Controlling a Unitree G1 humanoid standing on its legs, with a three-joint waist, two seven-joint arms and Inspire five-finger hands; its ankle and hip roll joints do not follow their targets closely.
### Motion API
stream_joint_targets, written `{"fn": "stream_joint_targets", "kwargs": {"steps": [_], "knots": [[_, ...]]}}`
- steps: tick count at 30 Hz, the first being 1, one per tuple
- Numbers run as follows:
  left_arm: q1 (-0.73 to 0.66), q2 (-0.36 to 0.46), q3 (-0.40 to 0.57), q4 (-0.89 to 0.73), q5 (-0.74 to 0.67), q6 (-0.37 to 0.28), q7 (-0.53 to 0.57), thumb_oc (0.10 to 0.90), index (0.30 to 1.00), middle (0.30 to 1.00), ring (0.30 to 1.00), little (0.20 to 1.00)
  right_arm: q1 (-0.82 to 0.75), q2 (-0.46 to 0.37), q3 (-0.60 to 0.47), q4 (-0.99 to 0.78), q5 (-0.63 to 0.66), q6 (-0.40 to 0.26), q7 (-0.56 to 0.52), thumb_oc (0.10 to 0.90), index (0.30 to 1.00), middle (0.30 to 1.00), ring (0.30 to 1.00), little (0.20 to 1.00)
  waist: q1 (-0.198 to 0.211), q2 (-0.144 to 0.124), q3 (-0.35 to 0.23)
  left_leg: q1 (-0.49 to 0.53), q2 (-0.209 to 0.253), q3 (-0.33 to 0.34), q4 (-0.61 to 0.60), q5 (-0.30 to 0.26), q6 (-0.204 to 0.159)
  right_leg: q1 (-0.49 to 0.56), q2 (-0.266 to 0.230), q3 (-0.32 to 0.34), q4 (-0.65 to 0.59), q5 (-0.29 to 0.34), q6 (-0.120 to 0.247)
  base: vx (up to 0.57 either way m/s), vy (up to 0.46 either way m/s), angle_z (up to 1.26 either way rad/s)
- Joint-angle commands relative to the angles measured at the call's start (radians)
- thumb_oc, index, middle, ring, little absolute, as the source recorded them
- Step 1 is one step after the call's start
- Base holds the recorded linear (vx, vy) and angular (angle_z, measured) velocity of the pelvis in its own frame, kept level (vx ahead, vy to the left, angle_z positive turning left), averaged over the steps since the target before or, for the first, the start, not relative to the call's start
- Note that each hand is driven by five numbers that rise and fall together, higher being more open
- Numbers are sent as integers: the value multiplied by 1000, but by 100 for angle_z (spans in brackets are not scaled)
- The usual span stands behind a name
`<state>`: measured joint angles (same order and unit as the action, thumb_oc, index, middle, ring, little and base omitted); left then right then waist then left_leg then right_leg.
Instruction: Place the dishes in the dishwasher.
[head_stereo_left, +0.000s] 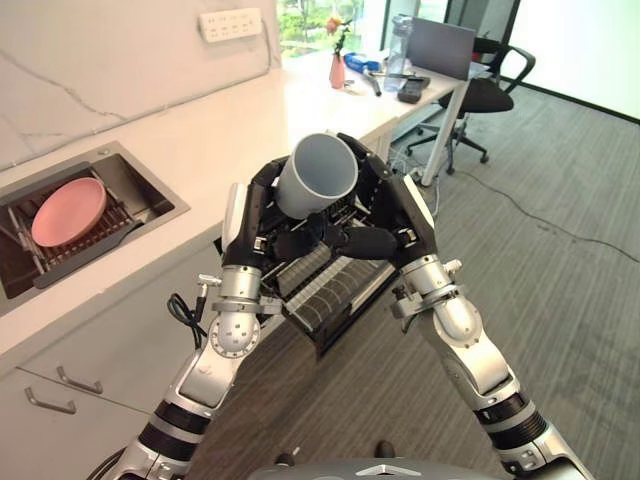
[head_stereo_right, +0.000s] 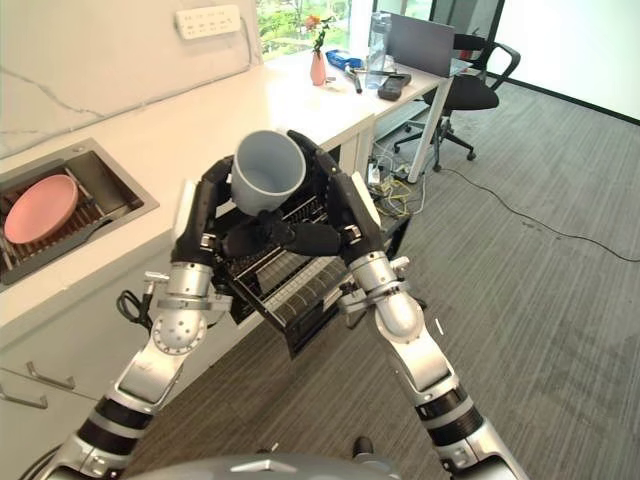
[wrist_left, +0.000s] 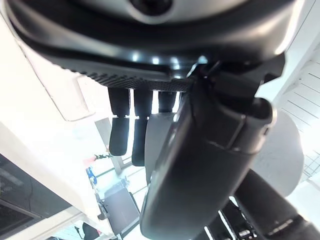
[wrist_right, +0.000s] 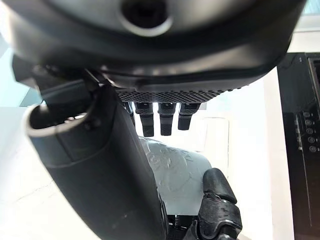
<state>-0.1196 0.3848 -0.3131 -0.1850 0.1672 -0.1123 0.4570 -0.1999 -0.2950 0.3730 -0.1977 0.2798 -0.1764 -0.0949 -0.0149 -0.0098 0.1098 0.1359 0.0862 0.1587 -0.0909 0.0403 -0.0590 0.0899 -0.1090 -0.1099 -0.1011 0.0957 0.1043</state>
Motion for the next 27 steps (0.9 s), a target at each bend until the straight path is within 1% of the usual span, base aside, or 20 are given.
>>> {"fn": "stream_joint_targets", "kwargs": {"steps": [1, 3, 4, 6, 9, 12, 15, 16, 17, 18, 22, 24, 26, 27], "knots": [[-145, 12, -50, -71, 27, -119, 45, 400, 300, 300, 300, 300, -99, 54, -13, -52, 13, -135, -27, 800, 900, 900, 900, 900, 21, -22, -67, -14, 39, -29, 4, -38, -43, 32, -56, -59, 14, -81, 67, 4, -51, 7], [-172, -4, -100, -57, 39, -129, 56, 400, 300, 300, 300, 300, -112, 59, 5, -41, -27, -146, -58, 800, 900, 900, 900, 900, 16, -18, -62, -14, 49, -31, 4, -32, -54, 37, -50, -70, 14, -85, 64, 2, -47, 10], [-173, -4, -101, -55, 39, -130, 57, 400, 300, 300, 300, 300, -112, 59, 4, -41, -28, -146, -59, 800, 900, 900, 900, 900, 16, -18, -62, -14, 50, -32, 4, -32, -55, 38, -49, -70, 14, -86, 64, 14, -52, 13], [-189, -23, -151, -49, 47, -134, 66, 400, 300, 300, 300, 300, -119, 70, 28, -27, -47, -151, -84, 800, 900, 900, 900, 900, 14, -14, -62, -11, 57, -32, 4, -30, -59, 44, -45, -76, 14, -90, 63, 16, -40, 17], [-196, -36, -180, -35, 48, -139, 80, 400, 300, 300, 300, 300, -129, 81, 43, -16, -65, -155, -109, 800, 900, 900, 900, 900, 14, -11, -63, -10, 61, -33, 4, -27, -62, 48, -41, -78, 14, -93, 60, 4, -11, 4], [-203, -46, -219, -9, 63, -142, 93, 400, 300, 300, 300, 300, -142, 108, 66, 1, -67, -147, -133, 800, 900, 900, 900, 900, 13, -9, -61, -8, 67, -32, 4, -25, -66, 52, -37, -80, 14, -96, 58, 0, 0, 0], [-195, -53, -240, -1, 78, -153, 108, 400, 300, 300, 300, 300, -159, 113, 82, 10, -98, -114, -160, 800, 900, 900, 900, 900, 16, -7, -60, -7, 71, -35, 4, -24, -69, 54, -35, -81, 14, -100, 56, 0, 0, 0], [-195, -53, -247, 12, 78, -149, 112, 400, 300, 300, 300, 300, -156, 121, 83, 7, -91, -108, -171, 800, 900, 900, 900, 900, 16, -7, -60, -6, 73, -35, 4, -23, -70, 55, -34, -83, 14, -101, 55, 0, 0, 0], [-201, -45, -252, 20, 108, -142, 127, 400, 300, 300, 300, 300, -160, 128, 81, 16, -77, -92, -180, 800, 900, 900, 900, 900, 16, -7, -61, -6, 74, -36, 4, -23, -71, 56, -34, -83, 14, -101, 56, 0, 0, 0], [-198, -36, -254, 10, 135, -149, 132, 400, 300, 300, 300, 300, -163, 131, 81, 21, -73, -74, -194, 800, 900, 900, 900, 900, 17, -7, -61, -6, 74, -36, 4, -23, -71, 59, -33, -82, 14, -102, 54, 0, 0, 0], [-197, -23, -263, 7, 170, -157, 130, 400, 300, 300, 300, 300, -166, 136, 80, 22, -58, -56, -206, 800, 900, 900, 900, 900, 17, -6, -61, -4, 76, -36, 4, -24, -73, 61, -32, -83, 14, -103, 54, 0, 0, 0], [-198, -13, -283, 12, 205, -168, 131, 400, 300, 300, 300, 300, -171, 143, 78, 28, -45, -46, -222, 800, 900, 900, 900, 900, 16, -5, -61, -3, 77, -37, 4, -24, -74, 63, -31, -85, 14, -104, 54, 0, 0, 0], [-208, 0, -309, 7, 244, -184, 132, 400, 300, 300, 300, 300, -175, 171, 84, 25, 4, -28, -259, 800, 900, 900, 900, 900, 14, -4, -62, -4, 77, -37, 4, -24, -75, 60, -31, -83, 14, -103, 54, 0, 0, 0], [-216, 7, -329, 9, 275, -190, 136, 400, 300, 300, 300, 300, -180, 189, 88, 27, 29, -37, -280, 800, 900, 900, 900, 900, 11, -2, -63, -4, 78, -36, 4, -24, -75, 59, -30, -83, 14, -103, 54, 0, 0, 0]]}}
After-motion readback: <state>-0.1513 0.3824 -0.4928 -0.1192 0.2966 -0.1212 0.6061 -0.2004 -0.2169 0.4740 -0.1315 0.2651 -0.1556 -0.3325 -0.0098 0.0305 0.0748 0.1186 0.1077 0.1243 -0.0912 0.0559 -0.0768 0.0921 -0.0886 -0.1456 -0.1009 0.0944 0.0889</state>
